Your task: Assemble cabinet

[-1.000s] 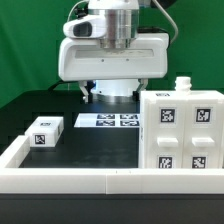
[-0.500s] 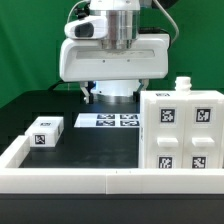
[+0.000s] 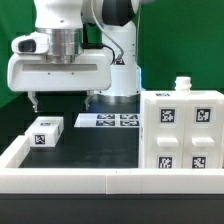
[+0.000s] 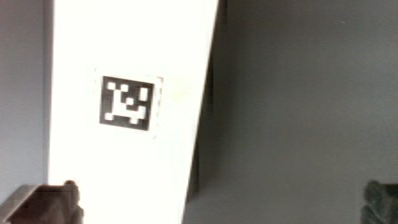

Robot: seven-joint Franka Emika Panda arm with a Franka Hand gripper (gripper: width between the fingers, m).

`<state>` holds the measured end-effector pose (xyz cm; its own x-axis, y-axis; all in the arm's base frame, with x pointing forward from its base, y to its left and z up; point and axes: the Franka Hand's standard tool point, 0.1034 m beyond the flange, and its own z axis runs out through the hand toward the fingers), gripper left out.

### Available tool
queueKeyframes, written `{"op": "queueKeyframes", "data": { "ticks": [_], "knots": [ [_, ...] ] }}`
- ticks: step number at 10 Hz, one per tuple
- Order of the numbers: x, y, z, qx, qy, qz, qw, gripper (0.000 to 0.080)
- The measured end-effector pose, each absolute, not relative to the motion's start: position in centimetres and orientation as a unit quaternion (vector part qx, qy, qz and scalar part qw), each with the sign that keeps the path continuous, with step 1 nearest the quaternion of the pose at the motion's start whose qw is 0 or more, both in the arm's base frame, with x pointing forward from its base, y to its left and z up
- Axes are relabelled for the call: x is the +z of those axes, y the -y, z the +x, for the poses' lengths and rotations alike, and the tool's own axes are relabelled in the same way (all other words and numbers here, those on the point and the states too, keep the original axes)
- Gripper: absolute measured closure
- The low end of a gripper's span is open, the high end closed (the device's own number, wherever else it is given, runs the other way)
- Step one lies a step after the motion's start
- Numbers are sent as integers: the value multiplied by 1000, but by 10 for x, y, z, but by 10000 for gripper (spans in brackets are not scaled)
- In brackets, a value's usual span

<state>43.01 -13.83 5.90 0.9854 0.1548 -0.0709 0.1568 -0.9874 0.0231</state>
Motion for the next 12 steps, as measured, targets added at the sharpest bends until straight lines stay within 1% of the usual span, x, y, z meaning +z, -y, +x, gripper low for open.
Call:
{"op": "queueKeyframes", "data": {
  "ticks": [4,7,9,10,12],
  "knots": [
    [58,139,429,-36,-84,996,14,2],
    [41,165,412,-51,-87,995,14,2],
    [30,167,403,-62,-87,994,12,2],
    [34,173,409,-58,-92,994,14,2],
    [27,178,406,-63,-97,993,14,2]
  ]
}}
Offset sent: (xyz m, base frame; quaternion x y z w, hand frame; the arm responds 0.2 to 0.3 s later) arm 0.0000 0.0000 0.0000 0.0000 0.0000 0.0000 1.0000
